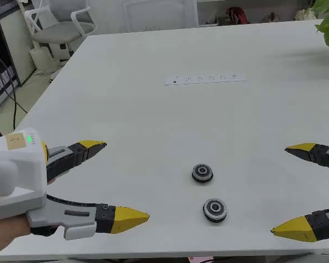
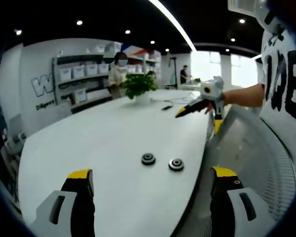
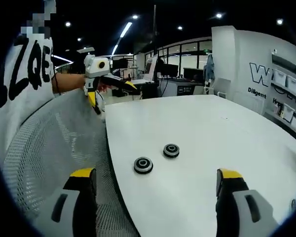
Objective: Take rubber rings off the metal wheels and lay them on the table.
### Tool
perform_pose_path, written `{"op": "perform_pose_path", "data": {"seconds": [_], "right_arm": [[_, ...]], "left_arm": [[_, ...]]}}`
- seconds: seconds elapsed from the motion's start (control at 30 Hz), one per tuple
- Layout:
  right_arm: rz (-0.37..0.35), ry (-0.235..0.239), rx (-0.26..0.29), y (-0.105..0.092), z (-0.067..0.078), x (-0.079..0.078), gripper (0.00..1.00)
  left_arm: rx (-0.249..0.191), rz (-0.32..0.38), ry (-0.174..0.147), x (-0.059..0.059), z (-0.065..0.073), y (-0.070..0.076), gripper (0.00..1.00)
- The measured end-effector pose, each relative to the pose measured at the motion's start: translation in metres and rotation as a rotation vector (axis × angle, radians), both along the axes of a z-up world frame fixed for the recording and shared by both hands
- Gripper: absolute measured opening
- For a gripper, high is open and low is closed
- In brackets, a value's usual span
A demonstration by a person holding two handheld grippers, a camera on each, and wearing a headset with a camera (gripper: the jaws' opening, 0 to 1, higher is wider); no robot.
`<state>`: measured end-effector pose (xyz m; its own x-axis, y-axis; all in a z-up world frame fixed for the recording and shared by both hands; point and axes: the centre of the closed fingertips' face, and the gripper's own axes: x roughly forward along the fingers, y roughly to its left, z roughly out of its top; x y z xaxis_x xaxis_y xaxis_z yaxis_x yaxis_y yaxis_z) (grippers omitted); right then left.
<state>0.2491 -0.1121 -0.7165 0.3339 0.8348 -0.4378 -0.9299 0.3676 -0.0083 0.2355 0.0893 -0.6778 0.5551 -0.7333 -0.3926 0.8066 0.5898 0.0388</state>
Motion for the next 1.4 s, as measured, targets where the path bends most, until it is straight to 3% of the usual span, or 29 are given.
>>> {"op": "perform_pose_path", "data": {"seconds": [0.3, 1.0, 1.4], "right_arm": [[0.004, 0.002, 0.003, 0.001, 0.0, 0.0, 0.96], [0.005, 0.004, 0.009, 0.003, 0.001, -0.008, 0.96], [-0.002, 0.002, 0.015, 0.004, 0.001, -0.006, 0.95]], "left_arm": [[0.01, -0.001, 0.0, 0.001, -0.002, 0.0, 1.0], [0.015, 0.003, -0.005, -0.011, -0.002, 0.001, 1.0], [0.01, -0.006, -0.014, -0.005, -0.001, -0.002, 1.0]]}}
